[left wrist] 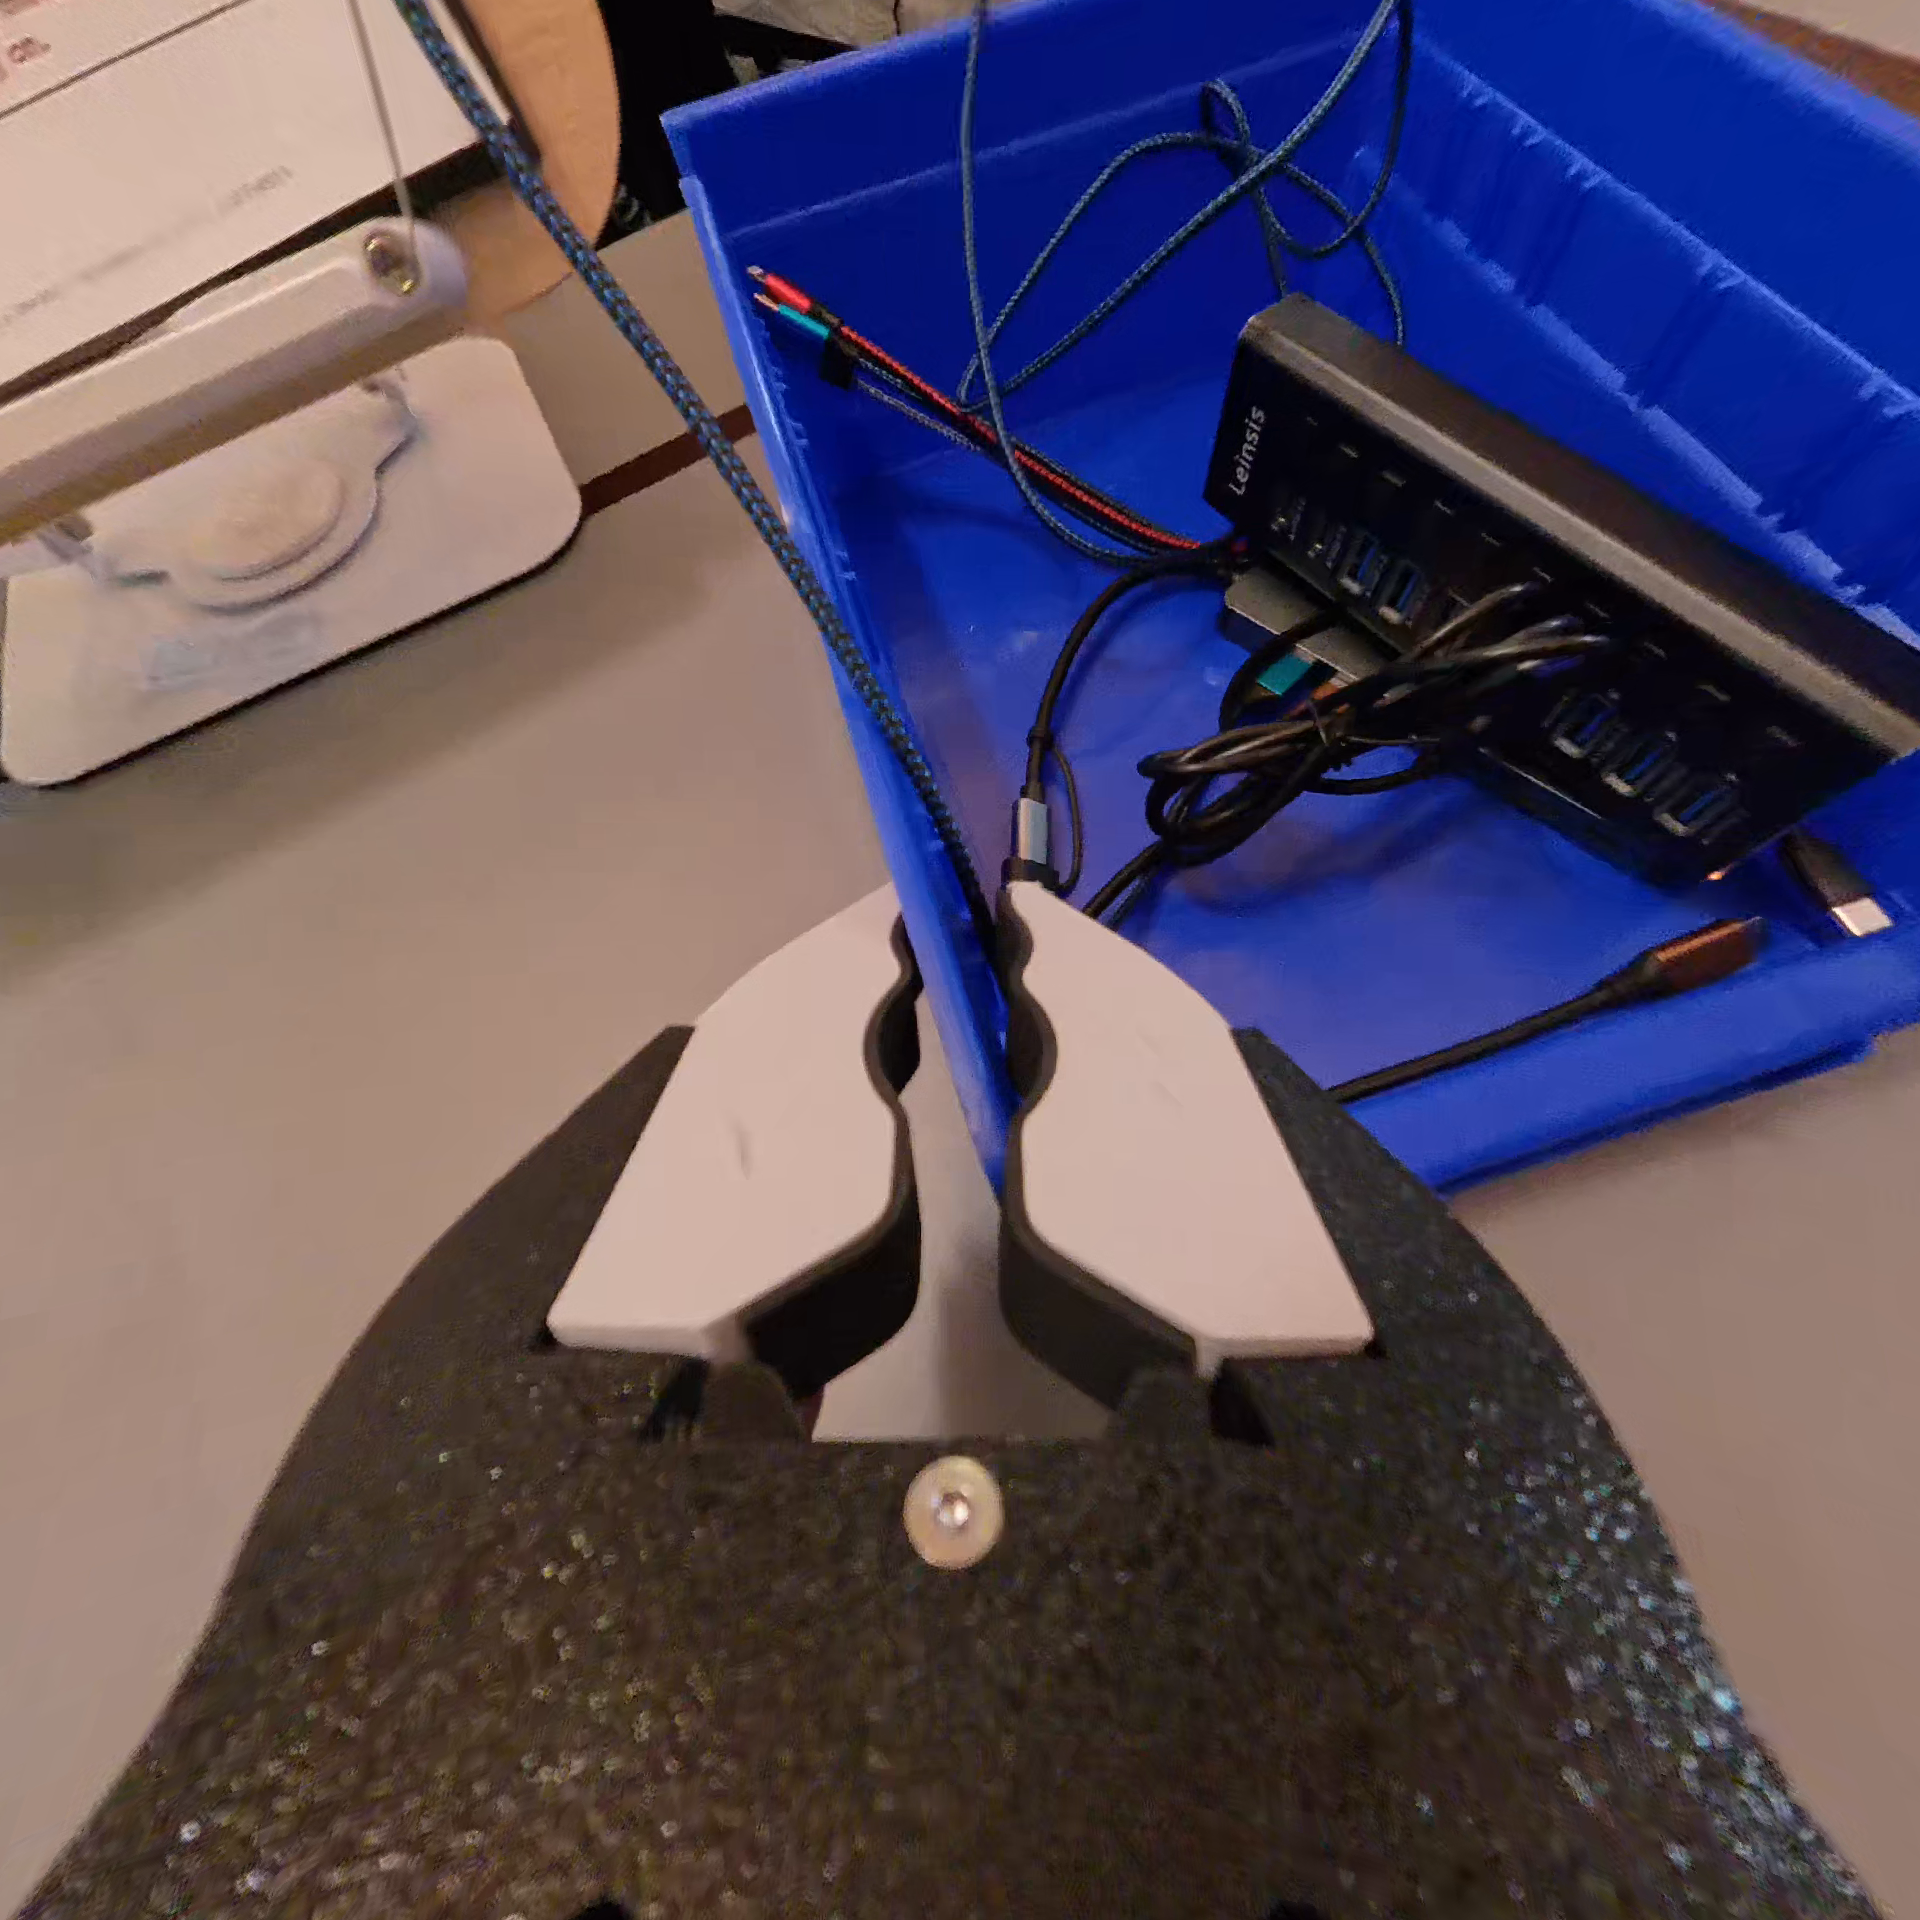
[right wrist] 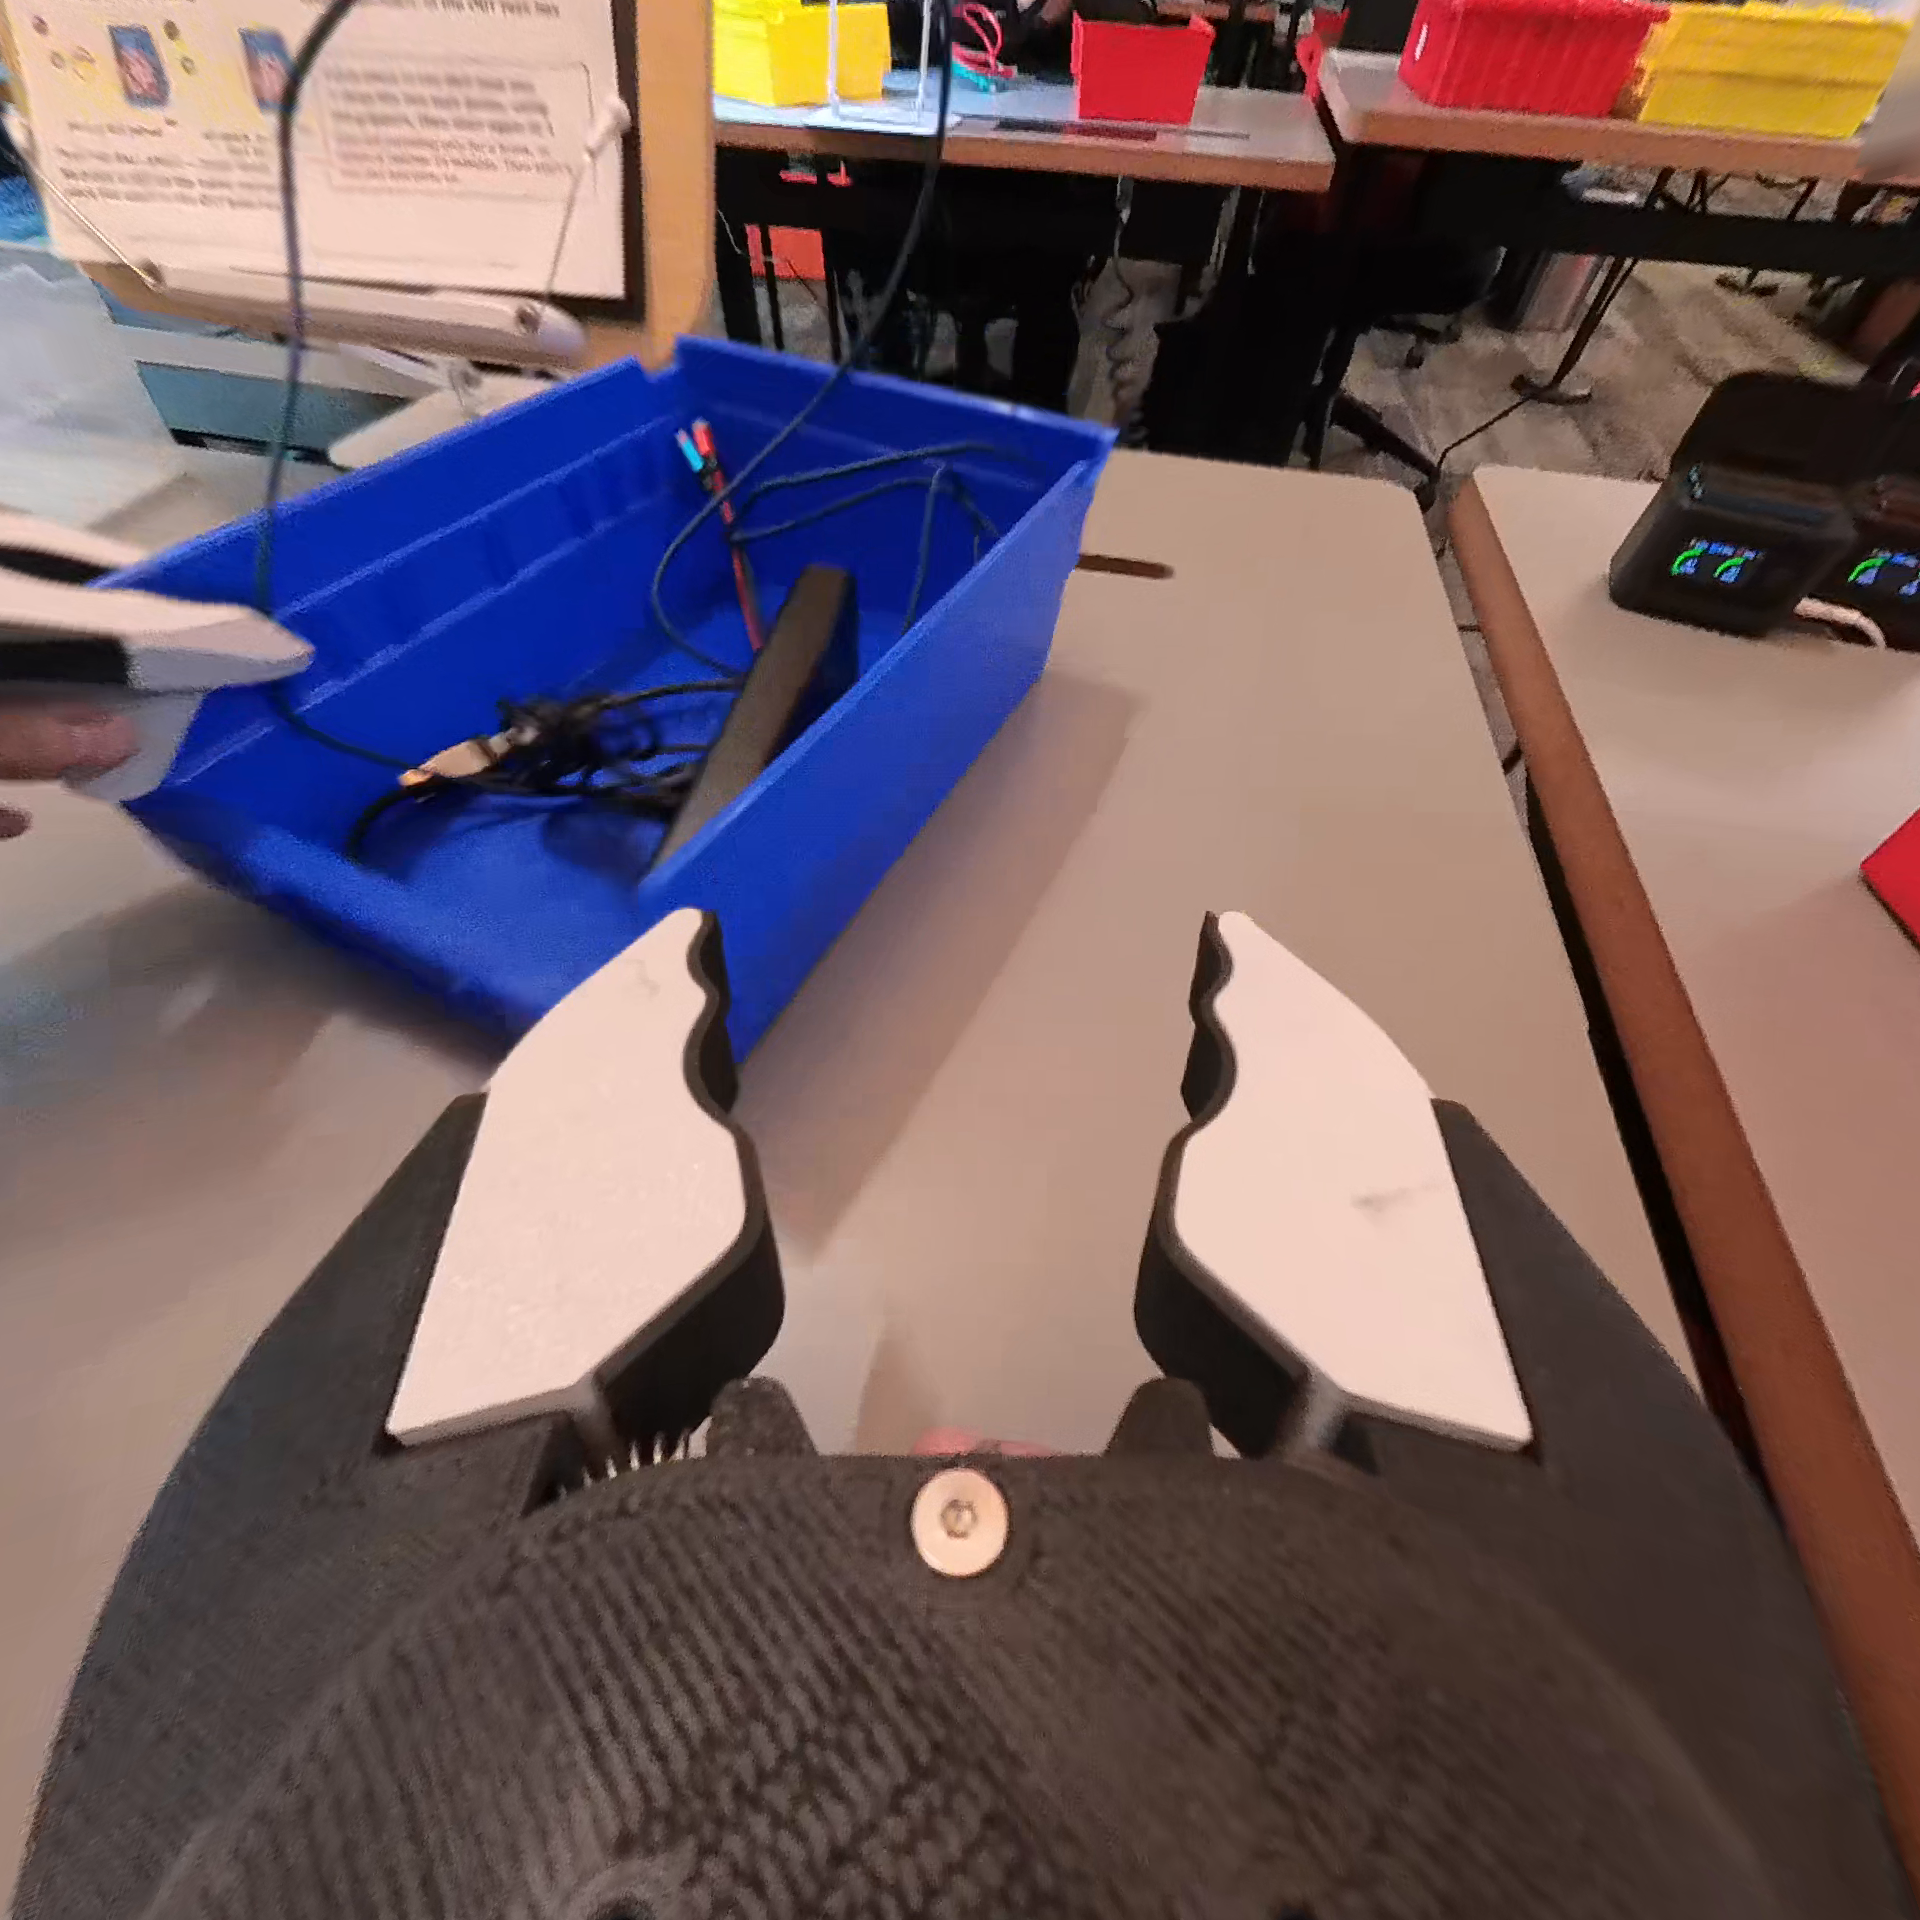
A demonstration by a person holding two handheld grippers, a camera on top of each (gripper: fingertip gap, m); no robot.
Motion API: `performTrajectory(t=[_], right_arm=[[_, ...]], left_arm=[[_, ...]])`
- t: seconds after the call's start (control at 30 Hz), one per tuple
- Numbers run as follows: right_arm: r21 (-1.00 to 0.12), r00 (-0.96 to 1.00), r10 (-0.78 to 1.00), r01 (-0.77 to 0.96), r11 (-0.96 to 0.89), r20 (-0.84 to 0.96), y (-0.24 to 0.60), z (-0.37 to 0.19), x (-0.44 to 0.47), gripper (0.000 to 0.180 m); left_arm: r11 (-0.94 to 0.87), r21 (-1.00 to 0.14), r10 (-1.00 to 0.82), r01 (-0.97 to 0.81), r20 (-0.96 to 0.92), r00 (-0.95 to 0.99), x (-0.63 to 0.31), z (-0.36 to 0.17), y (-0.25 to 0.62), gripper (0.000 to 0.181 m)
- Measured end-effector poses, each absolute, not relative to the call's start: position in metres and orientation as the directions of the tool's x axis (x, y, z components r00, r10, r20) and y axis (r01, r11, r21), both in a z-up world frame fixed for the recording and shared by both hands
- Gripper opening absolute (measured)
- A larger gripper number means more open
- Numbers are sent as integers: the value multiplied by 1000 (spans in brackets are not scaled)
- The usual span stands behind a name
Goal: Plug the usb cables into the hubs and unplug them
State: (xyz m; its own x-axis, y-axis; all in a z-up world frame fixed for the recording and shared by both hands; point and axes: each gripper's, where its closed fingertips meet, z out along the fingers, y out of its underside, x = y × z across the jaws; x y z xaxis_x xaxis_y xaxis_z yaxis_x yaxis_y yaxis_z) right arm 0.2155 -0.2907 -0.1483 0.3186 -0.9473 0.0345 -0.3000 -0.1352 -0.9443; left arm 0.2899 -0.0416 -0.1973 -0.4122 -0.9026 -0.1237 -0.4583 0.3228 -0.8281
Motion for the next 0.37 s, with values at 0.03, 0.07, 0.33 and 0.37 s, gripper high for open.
performTrajectory(t=[0.03, 0.07, 0.33, 0.37], right_arm=[[-948, 317, -947, -289, -135, 38, -290, -144, 215, 85], [-951, 317, -947, -279, -135, 41, -289, -140, 214, 83], [-950, 487, -867, -211, -231, 103, -211, -127, 199, 79], [-948, 515, -851, -205, -241, 105, -193, -129, 196, 81]], left_arm=[[326, -828, -898, -457, -120, -423, 277, -197, -31, 11], [330, -827, -892, -455, -115, -438, 262, -197, -18, 11], [395, -762, -851, -513, -93, -517, 111, -198, 132, 10], [386, -749, -863, -538, -86, -498, 91, -198, 154, 10]])
